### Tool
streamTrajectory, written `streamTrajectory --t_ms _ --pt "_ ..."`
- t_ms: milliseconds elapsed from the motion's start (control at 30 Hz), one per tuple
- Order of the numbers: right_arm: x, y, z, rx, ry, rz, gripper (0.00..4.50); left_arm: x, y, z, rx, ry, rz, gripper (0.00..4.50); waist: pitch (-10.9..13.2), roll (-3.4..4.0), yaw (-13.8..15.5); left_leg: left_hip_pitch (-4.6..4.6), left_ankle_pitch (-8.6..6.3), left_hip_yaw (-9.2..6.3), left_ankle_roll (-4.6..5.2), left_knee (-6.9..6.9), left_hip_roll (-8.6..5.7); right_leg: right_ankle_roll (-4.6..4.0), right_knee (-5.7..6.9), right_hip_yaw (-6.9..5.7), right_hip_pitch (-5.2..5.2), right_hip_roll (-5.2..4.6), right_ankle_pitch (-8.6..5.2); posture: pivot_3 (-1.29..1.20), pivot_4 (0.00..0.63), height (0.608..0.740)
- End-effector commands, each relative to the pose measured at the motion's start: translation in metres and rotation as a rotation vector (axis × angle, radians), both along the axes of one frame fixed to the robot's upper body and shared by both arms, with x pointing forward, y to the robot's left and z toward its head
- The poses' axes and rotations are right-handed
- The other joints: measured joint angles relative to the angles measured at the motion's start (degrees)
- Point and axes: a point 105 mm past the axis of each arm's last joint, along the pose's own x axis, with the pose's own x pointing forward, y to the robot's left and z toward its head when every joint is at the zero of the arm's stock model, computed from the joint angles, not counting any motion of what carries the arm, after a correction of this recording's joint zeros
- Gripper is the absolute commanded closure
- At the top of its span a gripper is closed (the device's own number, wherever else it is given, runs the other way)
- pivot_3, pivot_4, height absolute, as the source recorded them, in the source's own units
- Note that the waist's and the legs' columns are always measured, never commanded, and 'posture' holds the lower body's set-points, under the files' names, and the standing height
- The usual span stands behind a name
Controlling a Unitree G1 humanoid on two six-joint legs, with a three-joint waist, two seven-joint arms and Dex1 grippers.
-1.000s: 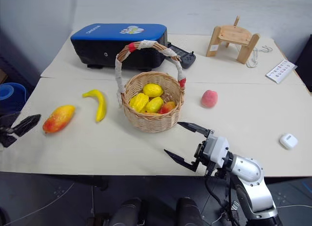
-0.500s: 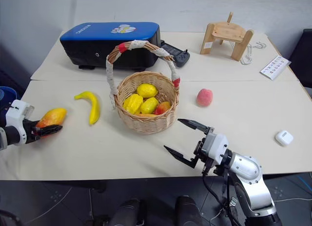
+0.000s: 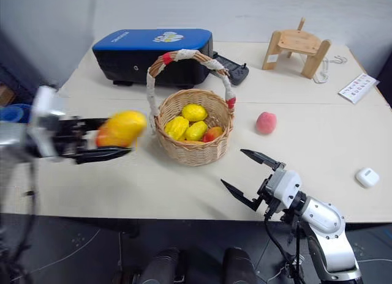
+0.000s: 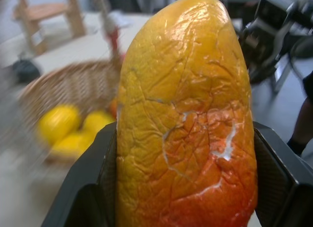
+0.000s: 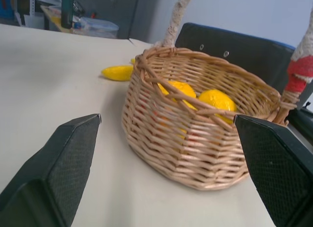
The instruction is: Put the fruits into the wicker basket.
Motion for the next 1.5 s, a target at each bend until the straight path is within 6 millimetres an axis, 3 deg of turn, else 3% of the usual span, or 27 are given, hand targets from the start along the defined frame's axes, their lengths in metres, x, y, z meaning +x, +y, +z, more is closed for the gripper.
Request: streamTrajectory --t_ms 33,67,200,300,333,367,433,533,633,700,833,900,1133,1233,1333,1400,1433,1500 --pt "-0.007 0.005 0.022 -0.014 -0.081 0.012 0.0 0.026 -0.021 0.027 -0.025 -0.171 0.202 1.63 0.0 -0.01 0.1 0.0 0.0 0.02 0.0 0.0 0.01 0.01 0.01 0.04 0.0 0.04 0.01 0.0 0.15 0.74" --pt "-0.009 0.007 0.023 -0.02 -0.083 0.019 0.0 0.031 -0.026 0.029 -0.016 -0.219 0.232 1.63 0.0 0.0 0.0 0.0 0.01 0.04 0.0 -0.01 0.02 0.01 -0.01 0.05 -0.03 0.08 0.01 0.0 0.15 0.74" --pt "-0.013 0.009 0.021 -0.019 -0.074 0.005 0.0 0.047 -0.039 -0.002 0.091 -0.165 0.324 1.63 0.0 0.03 0.0 0.07 0.03 0.06 -0.09 -0.18 0.19 0.01 -0.07 0.08 -0.08 0.35 0.01 0.0 0.15 0.74" --pt "-0.011 0.008 0.023 -0.005 -0.075 -0.017 0.0 0.054 -0.043 -0.006 0.102 -0.167 0.334 1.63 0.0 0.02 0.3 -0.02 0.03 -0.01 -0.09 -0.15 0.19 0.01 -0.12 0.03 -0.12 0.37 0.01 0.0 0.15 0.74" --pt "-0.011 0.008 0.023 -0.005 -0.076 -0.017 0.0 0.055 -0.044 -0.006 0.097 -0.166 0.331 0.93 0.0 0.02 0.3 -0.09 0.03 -0.01 -0.08 -0.08 0.19 0.0 -0.16 0.03 -0.12 0.37 0.01 0.0 0.15 0.74" --pt "-0.011 0.008 0.024 0.0 -0.076 -0.022 0.0 0.055 -0.047 -0.001 0.059 -0.158 0.319 0.75 0.0 0.02 0.3 -0.11 0.04 0.0 -0.06 -0.04 0.18 0.0 -0.2 0.05 -0.11 0.36 0.0 0.0 0.15 0.74" --pt "-0.01 0.007 0.025 0.002 -0.076 -0.028 0.0 0.053 -0.047 0.01 -0.007 -0.154 0.288 0.12 0.0 0.02 0.3 -0.13 0.06 0.01 -0.03 0.03 0.18 0.0 -0.23 0.06 -0.07 0.34 0.0 0.0 0.15 0.74" --pt "-0.01 0.008 0.025 -0.017 -0.079 -0.022 0.0 0.039 -0.043 0.016 -0.012 -0.2 0.179 0.05 0.0 0.02 0.3 -0.12 0.07 -0.01 -0.03 0.06 0.18 0.0 -0.19 0.06 -0.05 0.33 0.0 0.0 0.15 0.74" --pt "-0.01 0.009 0.025 -0.043 -0.083 -0.004 0.0 0.012 -0.029 0.017 -0.056 -0.193 0.002 0.05 0.0 0.03 -0.3 -0.08 0.08 0.02 -0.06 -0.03 0.2 -0.01 -0.2 0.07 -0.08 0.35 0.0 0.0 0.15 0.74" --pt "-0.009 0.009 0.026 -0.049 -0.083 0.005 0.0 -0.01 -0.008 0.018 -0.118 -0.202 -0.117 0.05 0.0 0.04 -0.5 -0.05 0.08 0.0 -0.08 -0.07 0.23 -0.01 -0.19 0.05 -0.08 0.36 0.0 0.0 0.15 0.74" --pt "-0.007 0.012 0.027 -0.058 -0.088 0.04 0.0 -0.006 0.066 -0.017 0.004 -0.108 0.072 0.05 0.0 0.06 -1.4 0.02 0.09 -0.01 -0.12 -0.08 0.26 -0.1 -0.17 0.04 -0.07 0.38 -0.05 0.0 0.15 0.74" --pt "-0.008 0.011 0.029 -0.052 -0.087 0.058 0.0 -0.013 0.103 -0.035 0.08 -0.014 0.16 0.05 0.0 0.09 -1.3 0.04 0.11 -0.05 -0.16 -0.1 0.26 -0.13 -0.14 0.02 -0.07 0.4 -0.07 0.0 0.15 0.74" --pt "-0.016 0.016 0.026 -0.019 -0.014 0.157 0.0 -0.035 0.233 -0.071 0.046 0.138 0.71 0.05 0.0 0.06 -0.8 0.01 -0.15 -0.15 -0.01 -0.1 0.22 -0.14 -0.3 -0.03 -0.03 0.15 -0.07 0.0 0.15 0.74" --pt "-0.014 0.019 0.031 0.014 -0.017 0.164 0.0 -0.046 0.289 -0.083 -0.072 0.233 1.011 0.05 0.0 0.04 -1.0 0.02 -0.21 -0.15 -0.02 -0.1 0.21 -0.14 -0.33 -0.14 -0.07 -0.33 -0.07 0.0 0.15 0.74" --pt "-0.015 0.02 0.033 0.016 -0.019 0.173 0.0 -0.057 0.322 -0.09 -0.138 0.32 1.178 0.05 0.0 -0.04 -1.2 0.03 -0.24 -0.15 -0.05 -0.11 0.21 -0.14 -0.13 -0.28 -0.14 -0.35 -0.07 0.0 0.15 0.74" --pt "-0.015 0.019 0.032 0.006 -0.019 0.172 0.0 -0.06 0.331 -0.093 -0.104 0.355 1.216 0.05 -0.1 -0.1 -1.1 0.04 -0.29 -0.15 -0.06 -0.11 0.21 -0.14 -0.05 -0.34 -0.17 -0.35 -0.07 0.0 0.15 0.74" --pt "-0.014 0.017 0.032 0.004 -0.019 0.169 0.0 -0.059 0.329 -0.093 -0.102 0.399 1.194 0.05 -0.1 -0.12 -1.0 0.05 -0.32 -0.15 -0.06 -0.11 0.21 -0.13 -0.04 -0.4 -0.17 -0.35 -0.07 0.0 0.15 0.74" --pt "-0.012 0.014 0.031 -0.005 -0.022 0.158 0.0 -0.048 0.303 -0.079 -0.155 0.392 1.036 0.05 -0.1 -0.16 -0.9 0.04 -0.34 -0.16 -0.04 -0.11 0.16 -0.11 -0.04 -0.45 -0.16 -0.35 -0.05 0.0 0.15 0.74"
